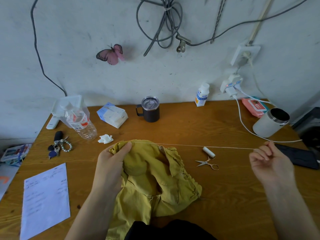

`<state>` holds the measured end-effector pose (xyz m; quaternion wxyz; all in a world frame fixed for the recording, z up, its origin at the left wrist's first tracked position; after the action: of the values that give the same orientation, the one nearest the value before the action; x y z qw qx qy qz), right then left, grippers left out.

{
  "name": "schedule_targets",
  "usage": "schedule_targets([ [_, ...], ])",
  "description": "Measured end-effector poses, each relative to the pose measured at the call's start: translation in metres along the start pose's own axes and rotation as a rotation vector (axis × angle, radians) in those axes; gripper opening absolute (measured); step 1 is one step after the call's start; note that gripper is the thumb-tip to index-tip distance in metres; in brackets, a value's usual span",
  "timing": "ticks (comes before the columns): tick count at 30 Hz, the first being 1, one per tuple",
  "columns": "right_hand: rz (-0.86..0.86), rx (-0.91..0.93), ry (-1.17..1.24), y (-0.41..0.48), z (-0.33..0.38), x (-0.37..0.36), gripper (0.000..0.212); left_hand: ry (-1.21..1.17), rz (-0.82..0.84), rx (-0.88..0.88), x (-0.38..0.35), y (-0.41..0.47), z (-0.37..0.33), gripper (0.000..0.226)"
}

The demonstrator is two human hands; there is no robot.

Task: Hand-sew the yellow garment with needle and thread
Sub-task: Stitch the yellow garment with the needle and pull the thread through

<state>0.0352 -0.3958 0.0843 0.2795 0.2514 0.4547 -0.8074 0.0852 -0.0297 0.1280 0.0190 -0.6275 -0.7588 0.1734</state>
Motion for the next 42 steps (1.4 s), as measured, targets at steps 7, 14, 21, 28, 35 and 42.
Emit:
schedule_targets([
  [7,-0.037,-0.001,0.03,0.006,0.005,0.009,0.022,-0.005,-0.035,0.014,0.003,0.003,0.0,0.032],
  [14,-0.056,-0.012,0.028,0.006,0.002,0.01,0.021,0.005,-0.04,0.029,0.004,0.006,0.003,0.034],
  [21,0.033,-0.003,-0.232,-0.008,-0.015,-0.006,0.019,-0.011,0.014,0.004,-0.001,-0.001,0.002,0.024],
  [28,0.575,0.179,-1.005,-0.07,-0.067,-0.07,0.012,-0.025,0.154,-0.044,-0.024,-0.021,-0.009,0.011],
  [35,0.882,0.677,-1.421,-0.122,-0.106,-0.111,0.006,-0.033,0.275,-0.024,-0.036,-0.034,-0.011,0.018],
  [42,0.886,0.822,-1.494,-0.129,-0.111,-0.12,0.006,-0.065,0.297,-0.037,-0.04,-0.038,-0.014,0.014],
])
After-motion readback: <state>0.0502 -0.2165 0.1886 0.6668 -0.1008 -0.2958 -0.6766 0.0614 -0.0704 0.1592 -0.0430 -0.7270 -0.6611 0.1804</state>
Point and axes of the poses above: each hand's wrist, its own y-axis towards the middle knuckle, its own x-axis out of the back of the hand, z = x × y, the point moved 5 cm from there along y, towards the middle knuckle, and after that the axes turned 7 degrees about -x, right-handed, at the moved point
